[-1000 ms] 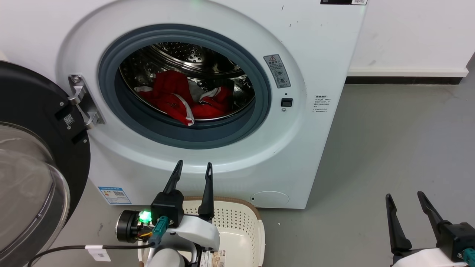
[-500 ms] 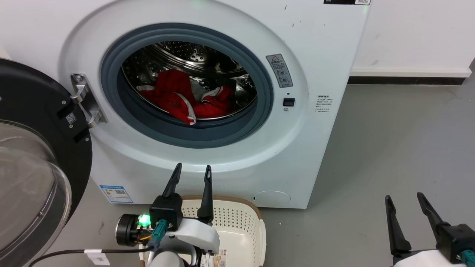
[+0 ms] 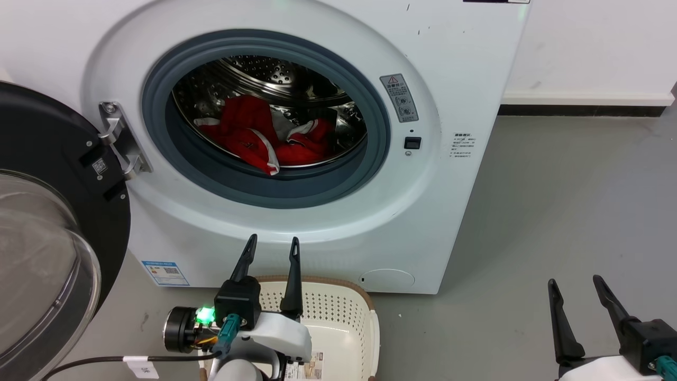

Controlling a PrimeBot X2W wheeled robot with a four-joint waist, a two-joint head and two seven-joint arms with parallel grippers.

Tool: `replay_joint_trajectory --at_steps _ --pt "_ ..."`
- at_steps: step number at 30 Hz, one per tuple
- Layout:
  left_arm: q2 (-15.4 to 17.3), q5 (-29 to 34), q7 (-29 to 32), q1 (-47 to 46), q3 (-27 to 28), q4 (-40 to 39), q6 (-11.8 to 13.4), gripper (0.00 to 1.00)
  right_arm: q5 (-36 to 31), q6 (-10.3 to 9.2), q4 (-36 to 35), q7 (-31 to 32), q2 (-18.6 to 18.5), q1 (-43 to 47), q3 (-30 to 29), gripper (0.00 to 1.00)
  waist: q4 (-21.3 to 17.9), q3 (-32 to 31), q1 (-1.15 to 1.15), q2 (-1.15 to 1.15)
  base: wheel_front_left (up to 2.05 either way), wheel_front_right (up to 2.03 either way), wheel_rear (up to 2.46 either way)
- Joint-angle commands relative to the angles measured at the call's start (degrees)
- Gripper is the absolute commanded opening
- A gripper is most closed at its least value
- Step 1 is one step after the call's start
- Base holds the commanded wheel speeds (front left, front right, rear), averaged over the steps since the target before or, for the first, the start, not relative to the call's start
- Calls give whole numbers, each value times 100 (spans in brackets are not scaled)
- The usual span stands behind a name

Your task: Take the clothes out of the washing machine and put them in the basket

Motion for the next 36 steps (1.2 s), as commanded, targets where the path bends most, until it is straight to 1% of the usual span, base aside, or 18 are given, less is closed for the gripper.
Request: replay_joint_trajectory --at_steps 1,6,14,21,23,24,25,29,32,36 --pt "6 45 -16 -86 28 39 35 100 0 -4 20 -44 10 -89 7 100 1 49 0 0 0 0 0" --pt "5 21 -16 -324 37 163 126 100 13 -4 -13 -75 10 -195 55 100 -19 312 0 0 0 0 0" --pt "5 -83 -16 -1158 30 543 317 100 -52 -4 -97 -149 9 -572 188 100 -170 1124 0 0 0 0 0" --pt "4 -76 -16 -1927 168 966 413 100 119 -4 -125 -262 -183 -958 354 100 -391 1805 0 0 0 0 0" --pt "5 -53 -16 -2178 254 1157 413 100 200 -4 -111 -309 -255 -1071 418 100 -478 2017 0 0 0 0 0" --pt "13 10 -16 -2445 316 1370 390 100 300 -4 -88 -358 -322 -1187 471 100 -560 2225 0 0 0 0 0" --pt "13 10 -16 -2445 316 1370 390 100 300 -4 -88 -358 -322 -1187 471 100 -560 2225 0 0 0 0 0" --pt "150 101 -16 -3103 521 1916 350 100 493 -4 27 -535 -440 -1471 595 100 -778 2659 0 0 0 0 0" --pt "222 131 -16 -3379 604 2140 324 100 576 -4 100 -617 -480 -1581 655 100 -859 2794 0 0 0 0 0" --pt "404 139 -16 -3853 720 2553 276 100 687 -4 264 -746 -527 -1729 734 100 -994 2954 0 0 0 0 0"
